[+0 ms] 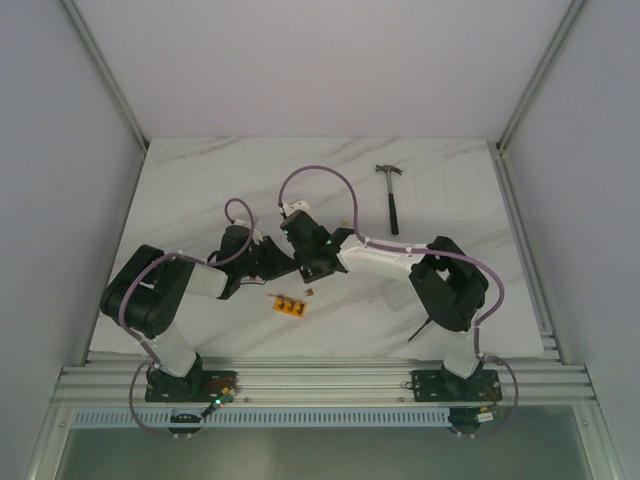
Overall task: Snap on the fuse box
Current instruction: Install the fuse at the fuse box base.
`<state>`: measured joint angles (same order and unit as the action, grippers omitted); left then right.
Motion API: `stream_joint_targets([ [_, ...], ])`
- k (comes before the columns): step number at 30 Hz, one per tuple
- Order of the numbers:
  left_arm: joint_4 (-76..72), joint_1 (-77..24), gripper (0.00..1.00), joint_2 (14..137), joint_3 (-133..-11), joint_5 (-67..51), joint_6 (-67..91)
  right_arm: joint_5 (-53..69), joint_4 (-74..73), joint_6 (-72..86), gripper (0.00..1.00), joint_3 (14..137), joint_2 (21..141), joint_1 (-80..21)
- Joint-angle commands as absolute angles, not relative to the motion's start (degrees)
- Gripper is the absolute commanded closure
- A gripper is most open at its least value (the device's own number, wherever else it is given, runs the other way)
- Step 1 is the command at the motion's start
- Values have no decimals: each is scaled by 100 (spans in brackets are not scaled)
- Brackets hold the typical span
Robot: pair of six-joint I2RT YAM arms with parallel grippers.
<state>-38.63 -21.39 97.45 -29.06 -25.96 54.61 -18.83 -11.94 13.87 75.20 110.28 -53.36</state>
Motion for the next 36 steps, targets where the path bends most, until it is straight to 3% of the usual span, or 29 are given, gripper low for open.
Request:
stream_joint_targets([
  [1, -3555, -2197, 74, 9863, -2831, -2342, 5335, -1883, -1536, 1439, 67, 7907, 10844, -5344],
  [27, -3522, -2220, 75, 9940, -2882, -2373, 5314, -1568, -2048, 1356, 76, 8485, 11455, -5177],
  [36, -3472, -2224, 75, 9929, -2902, -2364, 5283, -1541, -2190, 1222, 90, 8533, 11524, -5138],
])
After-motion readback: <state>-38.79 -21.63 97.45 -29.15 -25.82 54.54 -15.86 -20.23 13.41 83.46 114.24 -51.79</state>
